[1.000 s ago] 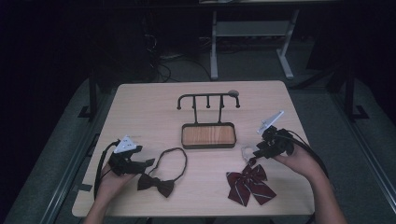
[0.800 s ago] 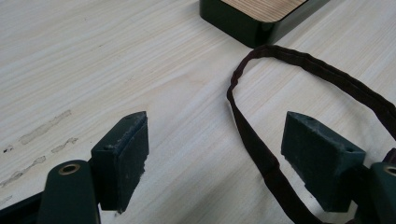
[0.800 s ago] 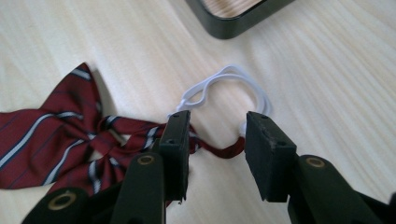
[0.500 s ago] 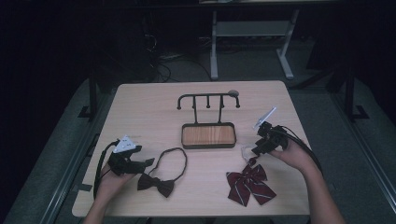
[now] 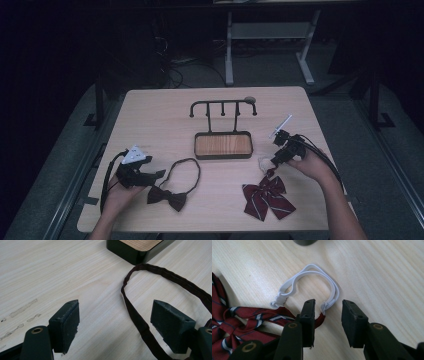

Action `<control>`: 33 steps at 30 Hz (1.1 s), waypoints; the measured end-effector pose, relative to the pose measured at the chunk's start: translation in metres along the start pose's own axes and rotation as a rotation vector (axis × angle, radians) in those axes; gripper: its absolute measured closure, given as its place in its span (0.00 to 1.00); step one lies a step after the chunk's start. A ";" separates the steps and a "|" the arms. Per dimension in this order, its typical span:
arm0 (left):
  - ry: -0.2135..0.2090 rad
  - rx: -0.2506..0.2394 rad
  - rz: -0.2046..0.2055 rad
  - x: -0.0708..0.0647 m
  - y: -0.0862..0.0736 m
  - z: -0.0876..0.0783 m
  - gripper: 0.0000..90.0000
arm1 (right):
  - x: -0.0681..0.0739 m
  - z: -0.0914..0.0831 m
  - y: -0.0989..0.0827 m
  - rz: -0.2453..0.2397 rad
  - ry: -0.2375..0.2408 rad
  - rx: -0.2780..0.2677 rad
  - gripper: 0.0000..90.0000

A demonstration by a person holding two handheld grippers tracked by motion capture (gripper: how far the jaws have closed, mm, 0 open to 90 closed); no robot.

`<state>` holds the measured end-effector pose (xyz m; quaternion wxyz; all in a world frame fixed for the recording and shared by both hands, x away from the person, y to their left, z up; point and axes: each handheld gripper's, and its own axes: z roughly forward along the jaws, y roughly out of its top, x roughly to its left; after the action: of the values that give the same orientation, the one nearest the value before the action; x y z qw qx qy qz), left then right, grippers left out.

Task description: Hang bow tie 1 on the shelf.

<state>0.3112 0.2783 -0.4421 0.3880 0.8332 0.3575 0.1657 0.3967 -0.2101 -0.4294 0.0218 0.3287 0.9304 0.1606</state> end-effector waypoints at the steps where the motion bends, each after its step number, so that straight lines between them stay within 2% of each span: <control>1: -0.001 -0.001 -0.002 0.000 0.000 0.000 0.26 | 0.000 0.000 0.000 0.005 0.000 0.003 0.71; 11: -0.002 -0.002 -0.003 0.000 0.000 0.000 0.26 | -0.001 0.006 0.000 0.017 0.016 0.039 0.73; 14: -0.001 0.001 -0.002 0.000 0.000 0.000 0.26 | -0.001 0.008 0.000 0.009 0.021 0.058 0.79; 22: -0.001 -0.001 -0.002 0.000 0.000 0.000 0.26 | 0.001 0.012 0.002 0.007 0.016 0.085 0.83; 23: 0.000 -0.001 -0.003 0.000 0.000 0.000 0.26 | 0.001 0.012 0.002 0.007 0.016 0.085 0.83; 26: -0.001 -0.001 -0.002 0.000 0.000 0.000 0.26 | 0.002 0.013 0.003 -0.008 0.019 0.092 0.91; 33: 0.001 -0.001 -0.003 0.000 0.000 0.000 0.26 | 0.003 0.009 0.002 -0.014 0.031 0.088 0.92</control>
<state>0.3112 0.2789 -0.4420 0.3883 0.8324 0.3590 0.1658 0.3969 -0.2039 -0.4373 -0.0060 0.3200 0.9392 0.1246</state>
